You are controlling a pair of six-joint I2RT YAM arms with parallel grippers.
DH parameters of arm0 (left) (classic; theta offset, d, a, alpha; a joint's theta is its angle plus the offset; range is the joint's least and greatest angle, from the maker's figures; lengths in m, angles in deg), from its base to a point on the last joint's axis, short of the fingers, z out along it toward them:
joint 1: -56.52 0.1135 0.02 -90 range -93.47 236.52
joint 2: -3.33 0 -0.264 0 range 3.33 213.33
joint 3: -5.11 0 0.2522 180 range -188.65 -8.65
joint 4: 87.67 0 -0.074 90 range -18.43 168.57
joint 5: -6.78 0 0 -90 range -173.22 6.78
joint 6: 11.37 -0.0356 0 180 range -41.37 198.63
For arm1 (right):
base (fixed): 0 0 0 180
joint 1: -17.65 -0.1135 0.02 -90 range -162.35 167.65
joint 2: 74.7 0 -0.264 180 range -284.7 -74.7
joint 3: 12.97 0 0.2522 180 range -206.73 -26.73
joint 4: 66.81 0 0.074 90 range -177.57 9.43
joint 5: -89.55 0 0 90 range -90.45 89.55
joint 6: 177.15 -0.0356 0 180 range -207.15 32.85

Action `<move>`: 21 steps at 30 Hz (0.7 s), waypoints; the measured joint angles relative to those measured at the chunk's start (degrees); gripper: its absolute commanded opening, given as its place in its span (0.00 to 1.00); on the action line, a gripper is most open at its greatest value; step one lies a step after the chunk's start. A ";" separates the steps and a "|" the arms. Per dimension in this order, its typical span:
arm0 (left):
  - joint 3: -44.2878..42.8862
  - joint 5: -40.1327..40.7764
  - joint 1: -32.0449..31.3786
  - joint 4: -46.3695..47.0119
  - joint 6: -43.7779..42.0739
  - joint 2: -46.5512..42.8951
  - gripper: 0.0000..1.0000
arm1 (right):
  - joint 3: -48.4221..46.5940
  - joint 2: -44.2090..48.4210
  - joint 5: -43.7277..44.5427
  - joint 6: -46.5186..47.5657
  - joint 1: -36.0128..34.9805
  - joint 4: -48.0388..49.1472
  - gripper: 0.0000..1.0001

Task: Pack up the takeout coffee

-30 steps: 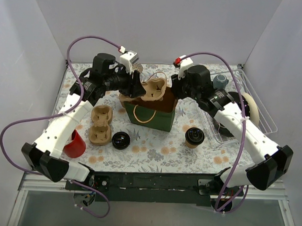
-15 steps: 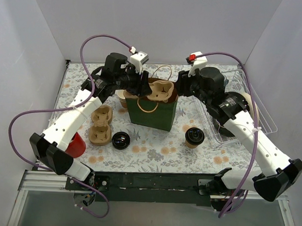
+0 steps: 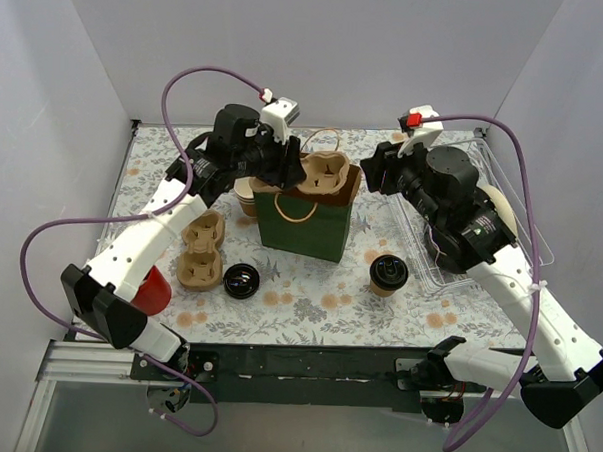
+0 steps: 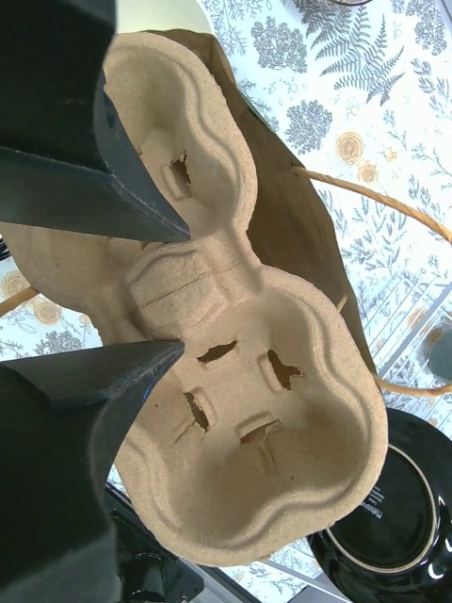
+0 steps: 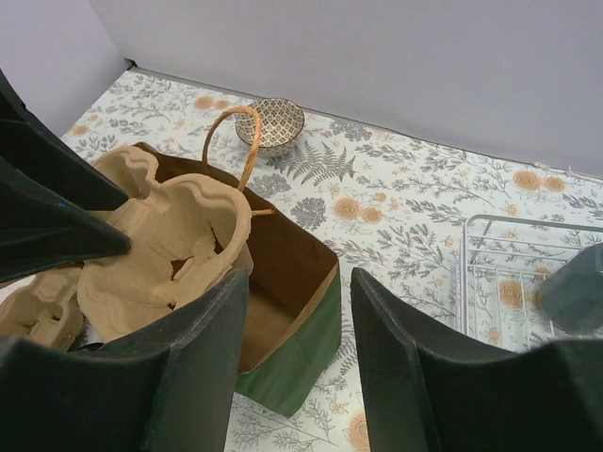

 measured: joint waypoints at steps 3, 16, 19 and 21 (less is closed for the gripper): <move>-0.96 0.68 -0.44 0.02 0.00 0.90 0.14 | 0.11 0.07 0.00 0.00 0.00 0.07 0.56; -2.93 4.52 -3.72 -0.17 -0.02 3.23 0.10 | 3.41 1.75 0.72 0.02 0.00 0.52 0.56; -4.48 5.27 -4.13 0.04 0.02 3.23 0.10 | 3.63 2.12 0.92 0.04 0.00 0.55 0.56; -5.11 5.68 -4.35 0.20 0.02 3.23 0.10 | 3.69 2.58 1.07 0.07 0.00 0.59 0.56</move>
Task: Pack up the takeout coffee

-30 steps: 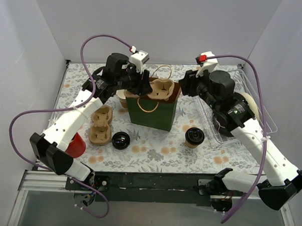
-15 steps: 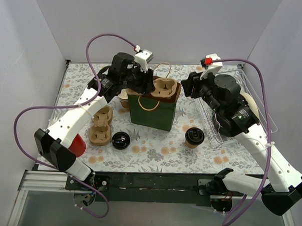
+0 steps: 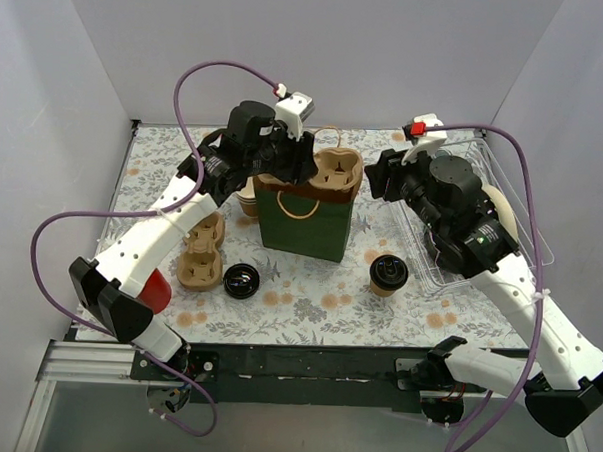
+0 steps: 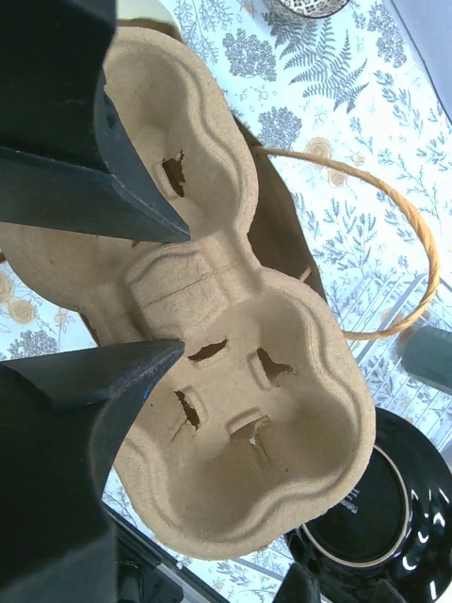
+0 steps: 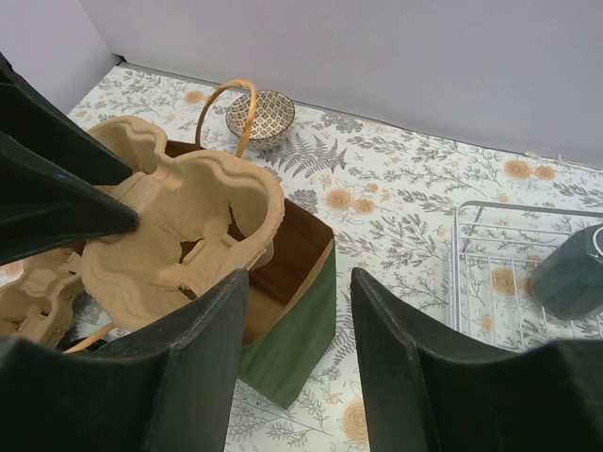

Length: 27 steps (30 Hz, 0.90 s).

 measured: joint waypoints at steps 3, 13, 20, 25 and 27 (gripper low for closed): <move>-0.17 0.68 -0.07 0.15 0.00 0.04 0.10 | 0.00 0.59 0.20 0.07 0.00 0.17 0.56; 1.42 3.52 -0.76 0.46 0.02 0.50 0.10 | 0.02 1.84 0.63 0.20 0.00 0.59 0.56; 2.08 4.63 -1.53 1.46 -0.22 1.66 0.09 | 0.13 2.14 0.61 0.26 0.00 0.76 0.56; 3.21 5.44 -1.70 2.71 -0.44 2.29 0.09 | 0.85 2.67 0.63 0.37 0.00 0.85 0.56; 3.93 5.84 -1.75 2.84 -0.46 2.38 0.09 | 1.11 2.97 0.68 0.42 0.00 0.76 0.56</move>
